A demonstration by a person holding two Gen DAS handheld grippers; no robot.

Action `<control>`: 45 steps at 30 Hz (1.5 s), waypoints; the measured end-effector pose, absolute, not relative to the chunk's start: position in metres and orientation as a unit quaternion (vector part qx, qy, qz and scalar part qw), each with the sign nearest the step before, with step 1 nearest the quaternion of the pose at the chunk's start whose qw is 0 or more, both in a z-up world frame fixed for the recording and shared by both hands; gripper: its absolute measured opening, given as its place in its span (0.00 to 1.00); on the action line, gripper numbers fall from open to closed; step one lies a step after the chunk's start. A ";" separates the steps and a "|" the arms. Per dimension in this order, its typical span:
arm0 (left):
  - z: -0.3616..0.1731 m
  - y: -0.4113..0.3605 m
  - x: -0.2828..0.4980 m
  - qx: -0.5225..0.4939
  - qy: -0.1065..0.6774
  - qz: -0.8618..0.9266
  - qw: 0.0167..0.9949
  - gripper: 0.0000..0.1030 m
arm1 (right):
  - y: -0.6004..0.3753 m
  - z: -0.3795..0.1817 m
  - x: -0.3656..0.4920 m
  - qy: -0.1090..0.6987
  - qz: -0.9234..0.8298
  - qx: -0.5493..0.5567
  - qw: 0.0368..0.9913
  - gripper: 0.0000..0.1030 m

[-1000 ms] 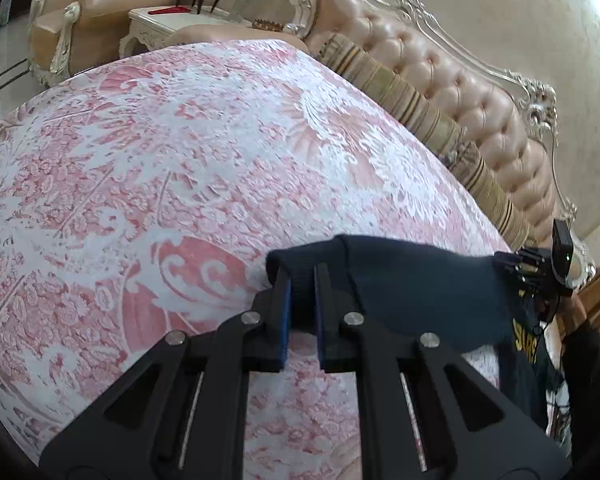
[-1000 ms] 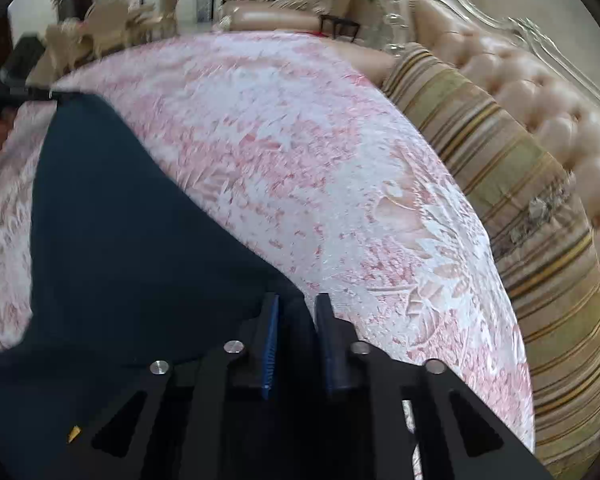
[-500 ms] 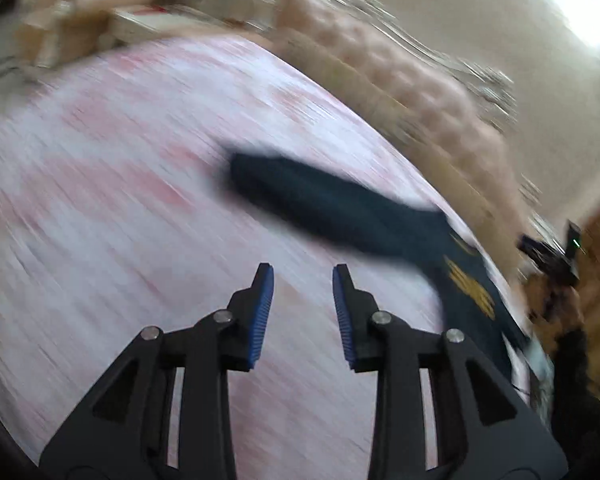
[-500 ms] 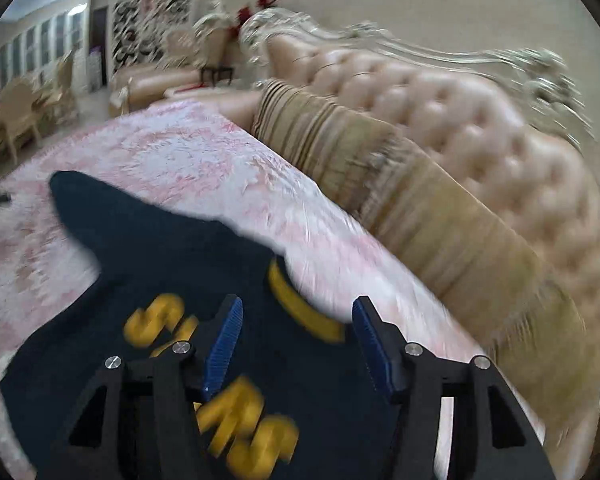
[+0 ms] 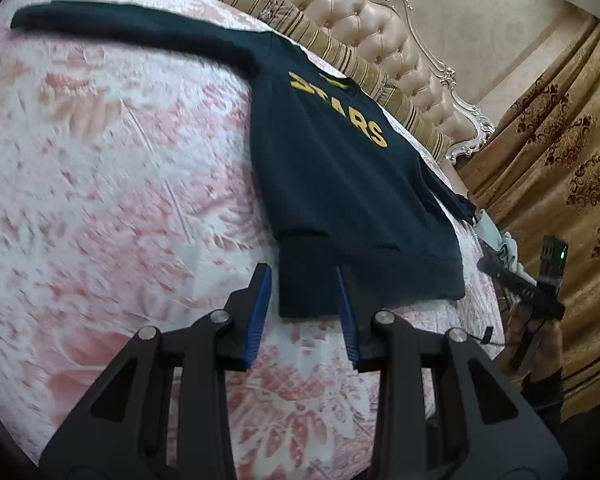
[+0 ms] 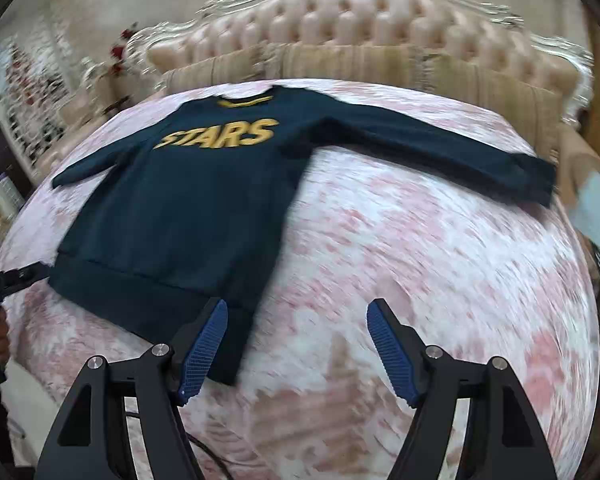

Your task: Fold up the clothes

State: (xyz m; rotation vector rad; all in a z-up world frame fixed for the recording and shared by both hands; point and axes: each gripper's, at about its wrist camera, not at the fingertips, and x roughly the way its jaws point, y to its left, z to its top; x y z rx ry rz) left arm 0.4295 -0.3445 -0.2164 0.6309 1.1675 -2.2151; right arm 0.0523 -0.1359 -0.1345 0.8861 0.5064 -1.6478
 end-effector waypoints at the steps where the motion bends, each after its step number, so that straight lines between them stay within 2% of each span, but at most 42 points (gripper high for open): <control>1: -0.218 -0.344 0.428 0.236 0.434 -0.824 0.278 0.35 | -0.136 -0.138 0.054 0.215 -0.696 0.380 0.571 0.71; 15: -0.223 -0.345 0.422 0.218 0.447 -0.830 0.252 0.34 | -0.157 -0.170 0.084 0.192 -0.647 0.424 0.604 0.75; 17: -0.223 -0.345 0.420 0.222 0.446 -0.830 0.249 0.29 | -0.160 -0.170 0.083 0.180 -0.638 0.433 0.610 0.74; 18: -0.224 -0.345 0.419 0.225 0.446 -0.830 0.247 0.26 | -0.159 -0.169 0.085 0.178 -0.636 0.433 0.613 0.56; 19: -0.225 -0.345 0.417 0.230 0.446 -0.830 0.244 0.15 | -0.160 -0.169 0.086 0.179 -0.637 0.433 0.612 0.43; 21: -0.227 -0.343 0.414 0.234 0.445 -0.831 0.238 0.12 | -0.161 -0.168 0.087 0.178 -0.638 0.431 0.613 0.25; 24: -0.222 -0.342 0.418 0.222 0.447 -0.836 0.229 0.11 | -0.159 -0.164 0.087 0.174 -0.636 0.430 0.617 0.14; 26: -0.212 -0.337 0.422 0.219 0.438 -0.841 0.232 0.11 | -0.159 -0.159 0.091 0.176 -0.633 0.427 0.622 0.11; 33: -0.186 -0.311 0.434 0.226 0.436 -0.842 0.223 0.10 | -0.136 -0.139 0.104 0.175 -0.633 0.434 0.617 0.10; 40: -0.213 -0.301 0.442 0.237 0.465 -0.820 0.235 0.11 | -0.118 -0.151 0.115 0.196 -0.626 0.443 0.612 0.10; 43: -0.223 -0.302 0.443 0.242 0.473 -0.811 0.245 0.16 | -0.120 -0.160 0.113 0.195 -0.621 0.455 0.608 0.13; 45: -0.221 -0.299 0.450 0.239 0.470 -0.812 0.249 0.24 | -0.119 -0.160 0.111 0.205 -0.614 0.458 0.609 0.18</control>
